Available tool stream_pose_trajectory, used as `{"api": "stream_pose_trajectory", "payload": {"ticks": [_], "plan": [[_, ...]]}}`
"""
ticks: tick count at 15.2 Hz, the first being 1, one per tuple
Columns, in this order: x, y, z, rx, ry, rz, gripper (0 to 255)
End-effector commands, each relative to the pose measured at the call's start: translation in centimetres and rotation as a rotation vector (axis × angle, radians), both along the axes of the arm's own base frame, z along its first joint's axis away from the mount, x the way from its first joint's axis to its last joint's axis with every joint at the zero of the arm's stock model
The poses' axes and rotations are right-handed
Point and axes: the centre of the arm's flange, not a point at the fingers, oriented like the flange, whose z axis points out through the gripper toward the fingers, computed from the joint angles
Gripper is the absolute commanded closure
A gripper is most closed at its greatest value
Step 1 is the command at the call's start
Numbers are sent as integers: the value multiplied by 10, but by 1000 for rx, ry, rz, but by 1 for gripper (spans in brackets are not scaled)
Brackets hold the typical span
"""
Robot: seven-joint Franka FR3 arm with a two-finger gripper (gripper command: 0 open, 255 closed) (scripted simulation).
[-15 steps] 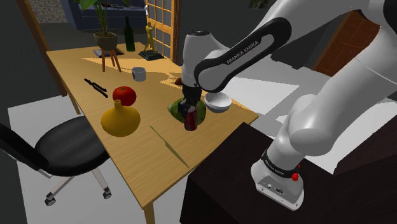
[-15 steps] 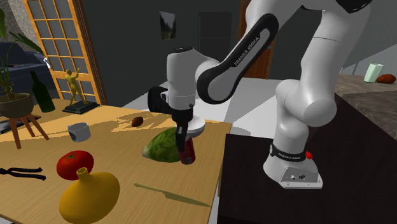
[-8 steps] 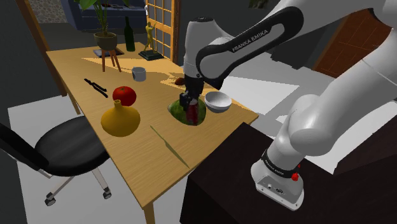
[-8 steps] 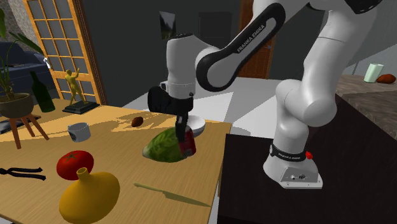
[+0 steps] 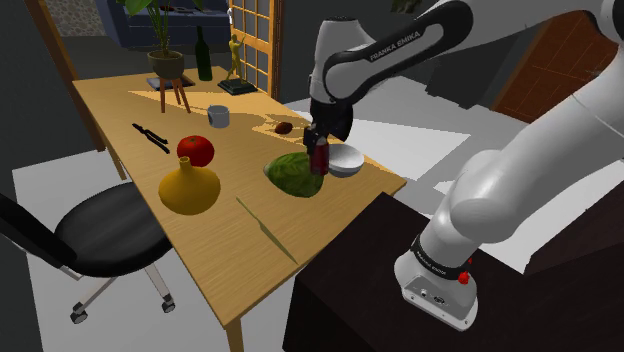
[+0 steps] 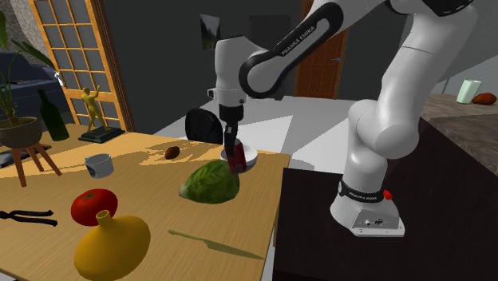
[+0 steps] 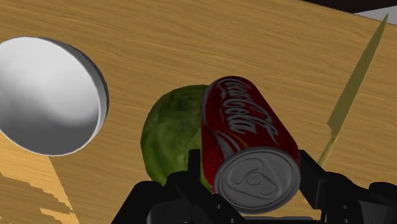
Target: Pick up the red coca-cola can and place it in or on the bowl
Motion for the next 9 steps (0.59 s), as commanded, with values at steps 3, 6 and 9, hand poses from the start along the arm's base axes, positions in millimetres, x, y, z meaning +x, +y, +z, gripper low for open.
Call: {"api": "stream_pose_trajectory", "payload": {"ticks": [3,6,9], "plan": [[10,-52,2,0,0,2,255],[17,-91,6,0,0,2,255],[25,-130,10,0,0,2,255]]}}
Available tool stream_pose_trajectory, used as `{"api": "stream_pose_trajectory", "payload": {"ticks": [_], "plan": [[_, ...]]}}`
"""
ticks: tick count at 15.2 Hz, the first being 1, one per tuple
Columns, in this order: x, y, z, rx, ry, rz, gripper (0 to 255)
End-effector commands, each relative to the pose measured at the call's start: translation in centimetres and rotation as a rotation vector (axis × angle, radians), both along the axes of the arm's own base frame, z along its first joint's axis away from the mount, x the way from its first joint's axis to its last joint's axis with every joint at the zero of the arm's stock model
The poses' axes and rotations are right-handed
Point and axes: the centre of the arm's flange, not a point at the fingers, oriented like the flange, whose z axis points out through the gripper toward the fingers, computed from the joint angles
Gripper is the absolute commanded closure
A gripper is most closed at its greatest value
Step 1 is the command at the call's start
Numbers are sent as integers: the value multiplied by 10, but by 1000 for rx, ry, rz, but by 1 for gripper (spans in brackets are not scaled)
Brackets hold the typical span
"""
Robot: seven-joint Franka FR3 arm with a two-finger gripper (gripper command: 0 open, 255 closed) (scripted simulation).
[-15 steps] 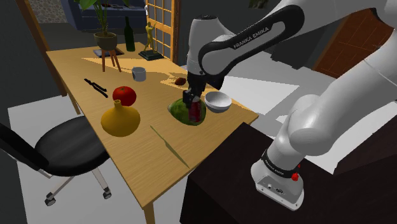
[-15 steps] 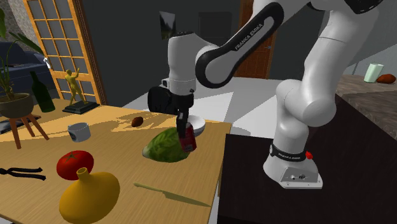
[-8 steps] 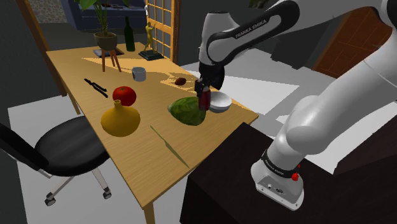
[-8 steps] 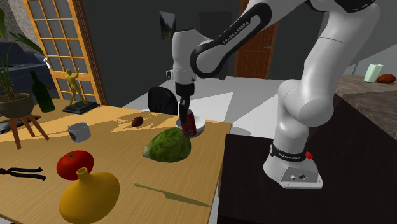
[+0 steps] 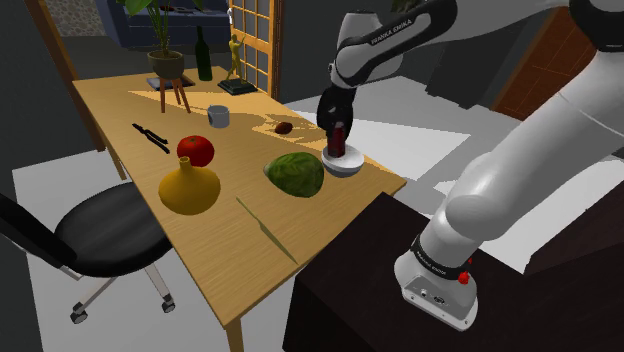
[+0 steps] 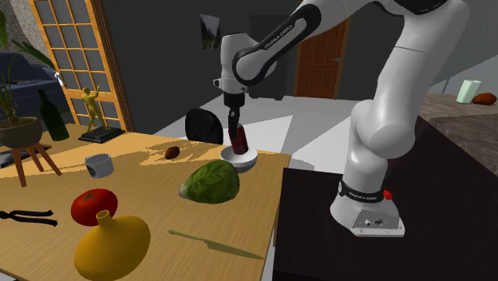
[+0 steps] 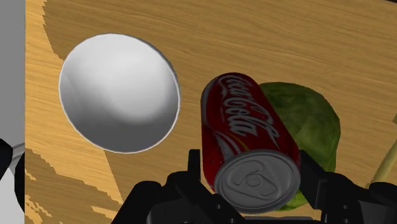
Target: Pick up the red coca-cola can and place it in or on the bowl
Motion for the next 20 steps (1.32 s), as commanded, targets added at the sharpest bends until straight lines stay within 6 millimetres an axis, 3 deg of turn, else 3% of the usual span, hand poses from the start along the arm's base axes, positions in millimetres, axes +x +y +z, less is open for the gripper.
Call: {"api": "stream_pose_trajectory", "payload": {"ticks": [1,12,20], "plan": [[5,-26,2,-1,0,1,255],[31,-163,16,-1,0,1,255],[31,-163,-27,-1,0,1,255]]}}
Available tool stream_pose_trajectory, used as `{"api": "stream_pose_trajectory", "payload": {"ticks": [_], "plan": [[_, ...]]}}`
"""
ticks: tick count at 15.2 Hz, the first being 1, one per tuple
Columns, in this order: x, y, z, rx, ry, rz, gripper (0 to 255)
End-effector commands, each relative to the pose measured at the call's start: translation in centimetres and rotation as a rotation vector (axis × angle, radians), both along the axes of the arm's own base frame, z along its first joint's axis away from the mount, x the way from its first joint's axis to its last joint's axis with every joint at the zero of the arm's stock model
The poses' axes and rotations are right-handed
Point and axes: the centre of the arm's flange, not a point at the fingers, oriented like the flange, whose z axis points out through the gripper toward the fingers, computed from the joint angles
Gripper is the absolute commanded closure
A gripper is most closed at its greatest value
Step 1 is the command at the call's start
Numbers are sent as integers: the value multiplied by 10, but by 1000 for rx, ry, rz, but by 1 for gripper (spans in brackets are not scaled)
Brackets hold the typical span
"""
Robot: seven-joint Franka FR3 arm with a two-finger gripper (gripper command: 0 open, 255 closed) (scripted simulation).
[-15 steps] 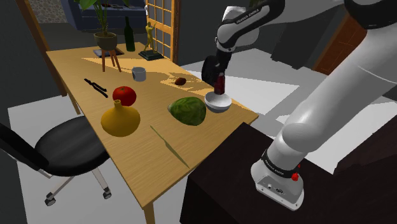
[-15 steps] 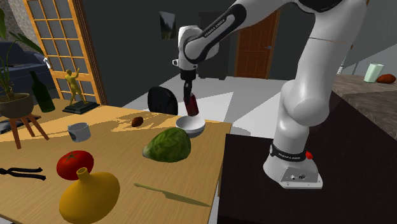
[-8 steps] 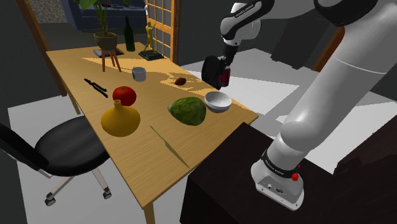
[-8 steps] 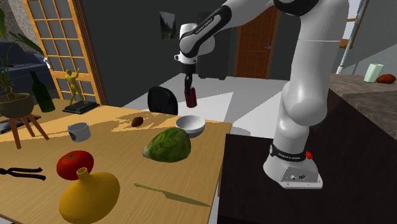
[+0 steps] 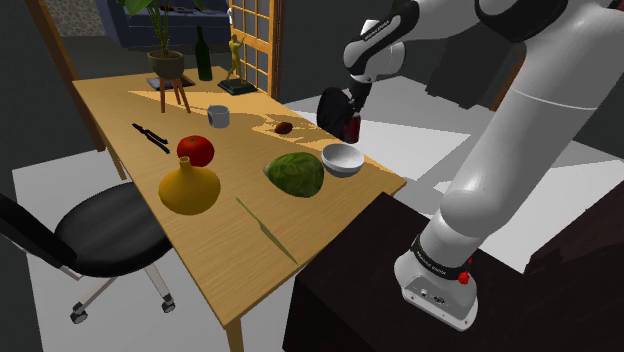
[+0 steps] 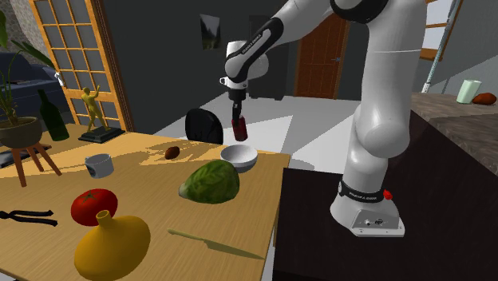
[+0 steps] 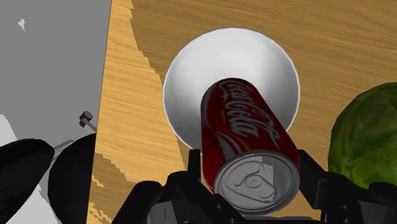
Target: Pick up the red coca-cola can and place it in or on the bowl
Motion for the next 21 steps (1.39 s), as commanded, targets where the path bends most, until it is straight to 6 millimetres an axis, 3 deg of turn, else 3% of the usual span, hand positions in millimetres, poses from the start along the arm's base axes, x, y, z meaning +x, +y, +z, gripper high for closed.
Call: {"api": "stream_pose_trajectory", "payload": {"ticks": [1,12,20,21], "plan": [[0,0,-10,0,-1,0,255],[0,0,-70,0,-1,0,255],[0,0,-70,0,-1,0,255],[0,0,-70,0,-1,0,0]]}}
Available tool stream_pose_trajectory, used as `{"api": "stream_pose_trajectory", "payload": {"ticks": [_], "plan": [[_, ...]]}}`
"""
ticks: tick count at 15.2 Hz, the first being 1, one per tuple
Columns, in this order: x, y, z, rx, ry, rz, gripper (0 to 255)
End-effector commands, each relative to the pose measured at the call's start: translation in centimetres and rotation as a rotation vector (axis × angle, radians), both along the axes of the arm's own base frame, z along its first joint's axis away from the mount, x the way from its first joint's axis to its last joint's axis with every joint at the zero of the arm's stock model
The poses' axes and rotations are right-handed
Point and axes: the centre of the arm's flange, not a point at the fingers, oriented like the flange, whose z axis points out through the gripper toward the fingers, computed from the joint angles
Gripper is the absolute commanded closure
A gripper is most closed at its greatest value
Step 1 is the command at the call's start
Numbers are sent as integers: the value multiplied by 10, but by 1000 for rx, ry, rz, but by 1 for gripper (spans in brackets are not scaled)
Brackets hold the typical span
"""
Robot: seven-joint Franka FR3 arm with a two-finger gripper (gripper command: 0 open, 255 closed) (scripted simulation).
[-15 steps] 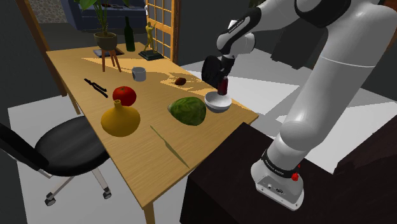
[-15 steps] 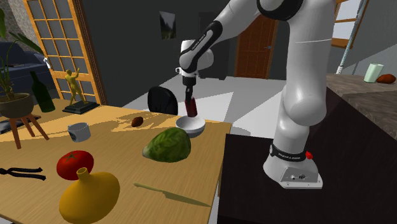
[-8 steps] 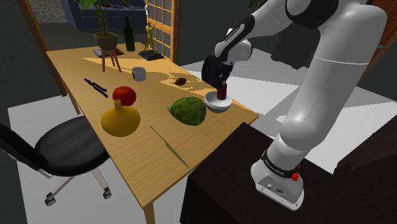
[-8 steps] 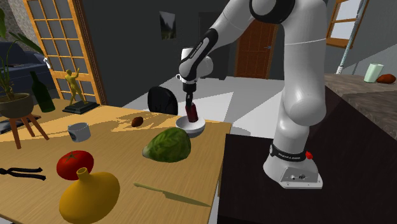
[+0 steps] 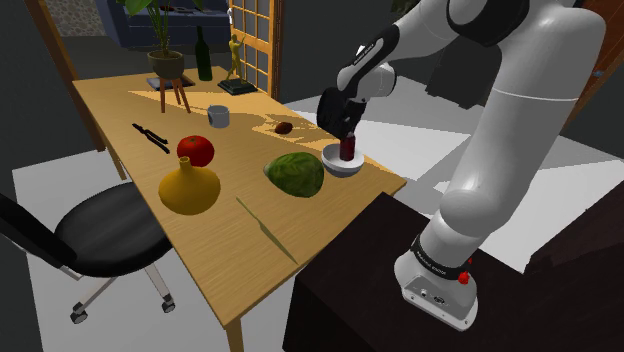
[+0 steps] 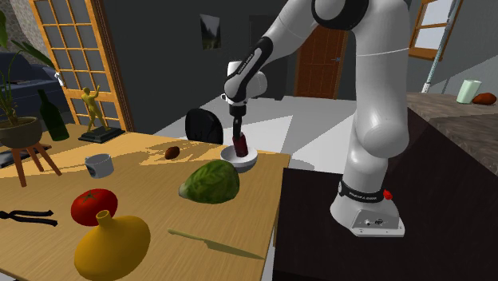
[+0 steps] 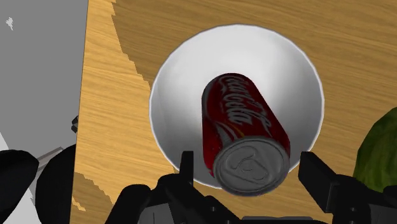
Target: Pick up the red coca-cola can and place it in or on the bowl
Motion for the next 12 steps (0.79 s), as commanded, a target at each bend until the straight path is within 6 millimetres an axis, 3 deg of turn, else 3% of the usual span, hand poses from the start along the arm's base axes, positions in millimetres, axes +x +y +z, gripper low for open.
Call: {"api": "stream_pose_trajectory", "payload": {"ticks": [1,5,9,12], "plan": [[0,0,0,0,0,0,0],[0,0,0,0,0,0,0],[-2,3,50,0,0,0,0],[-2,3,50,0,0,0,0]]}}
